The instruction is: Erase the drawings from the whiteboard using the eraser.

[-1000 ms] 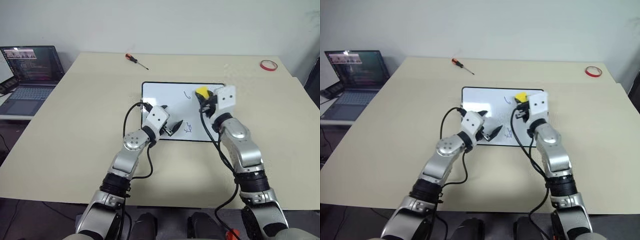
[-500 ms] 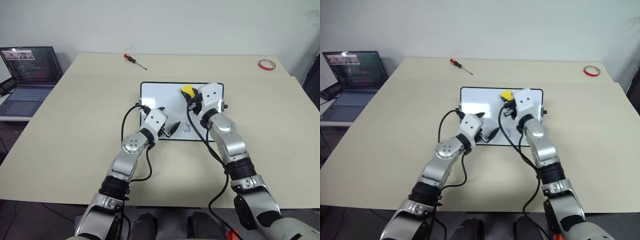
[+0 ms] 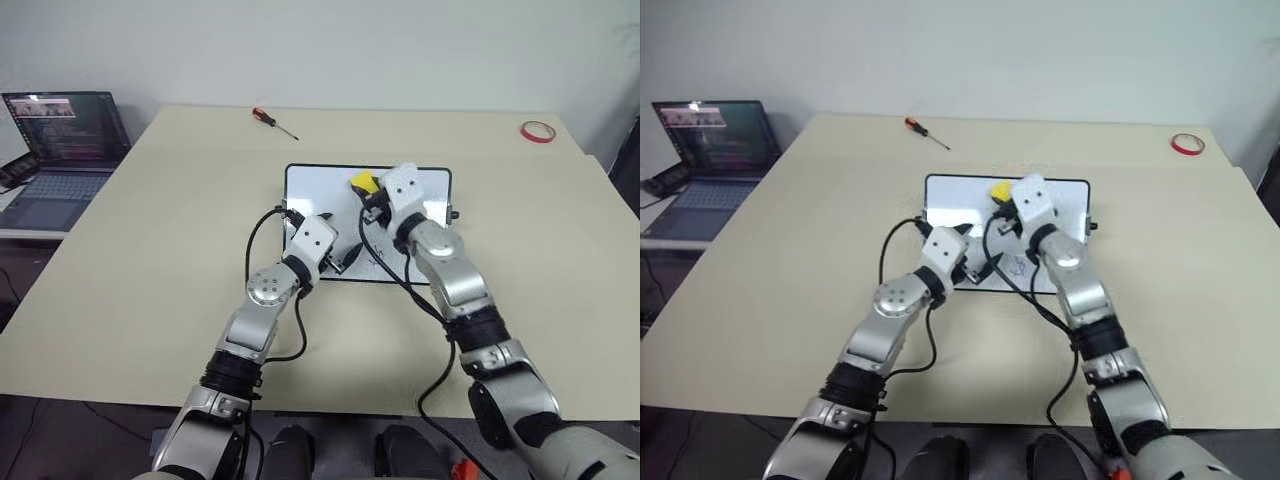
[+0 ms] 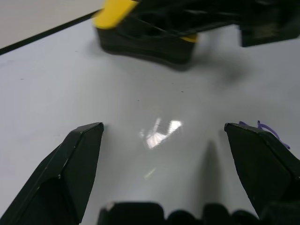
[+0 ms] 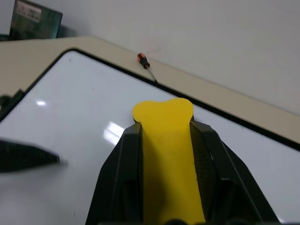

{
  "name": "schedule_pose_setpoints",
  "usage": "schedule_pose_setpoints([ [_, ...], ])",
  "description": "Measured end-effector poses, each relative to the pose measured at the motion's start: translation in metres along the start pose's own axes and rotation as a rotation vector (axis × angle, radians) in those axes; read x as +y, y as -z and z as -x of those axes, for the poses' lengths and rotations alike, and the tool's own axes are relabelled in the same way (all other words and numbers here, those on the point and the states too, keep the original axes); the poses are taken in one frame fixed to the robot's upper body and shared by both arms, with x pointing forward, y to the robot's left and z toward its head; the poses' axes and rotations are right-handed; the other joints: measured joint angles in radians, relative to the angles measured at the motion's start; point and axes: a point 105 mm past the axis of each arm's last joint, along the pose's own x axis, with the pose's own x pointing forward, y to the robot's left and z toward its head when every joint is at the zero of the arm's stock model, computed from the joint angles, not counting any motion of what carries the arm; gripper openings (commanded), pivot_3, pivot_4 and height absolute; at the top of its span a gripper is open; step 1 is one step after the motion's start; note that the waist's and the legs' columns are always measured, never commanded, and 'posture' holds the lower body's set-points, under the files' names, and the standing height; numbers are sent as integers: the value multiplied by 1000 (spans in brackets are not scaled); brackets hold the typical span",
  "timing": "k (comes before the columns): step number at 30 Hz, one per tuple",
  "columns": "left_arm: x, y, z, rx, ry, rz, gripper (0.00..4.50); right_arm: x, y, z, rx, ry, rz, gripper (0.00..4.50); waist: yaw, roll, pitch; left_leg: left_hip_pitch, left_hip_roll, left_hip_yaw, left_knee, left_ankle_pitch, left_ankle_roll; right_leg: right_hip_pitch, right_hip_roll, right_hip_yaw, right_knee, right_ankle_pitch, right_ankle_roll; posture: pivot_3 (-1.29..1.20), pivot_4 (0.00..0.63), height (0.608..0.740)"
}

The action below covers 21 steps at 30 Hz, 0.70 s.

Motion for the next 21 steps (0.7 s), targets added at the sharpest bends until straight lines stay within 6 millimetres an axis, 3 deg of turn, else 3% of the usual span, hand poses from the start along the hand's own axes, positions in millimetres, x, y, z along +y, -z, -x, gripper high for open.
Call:
schedule_pose_setpoints([
  [11,-6,-6,-3,-23,5,18,4500,-24,20,35,140,68,35,1086,2,0,0,4,-1,-1,10,0,0,4,1,-1,10,0,1,0,150,740],
  [21,-7,-9,0,-34,17,10,4500,-23,13,33,101,73,-40,1086,-3,-1,0,2,-1,-1,10,0,0,1,1,0,11,0,0,0,150,740],
])
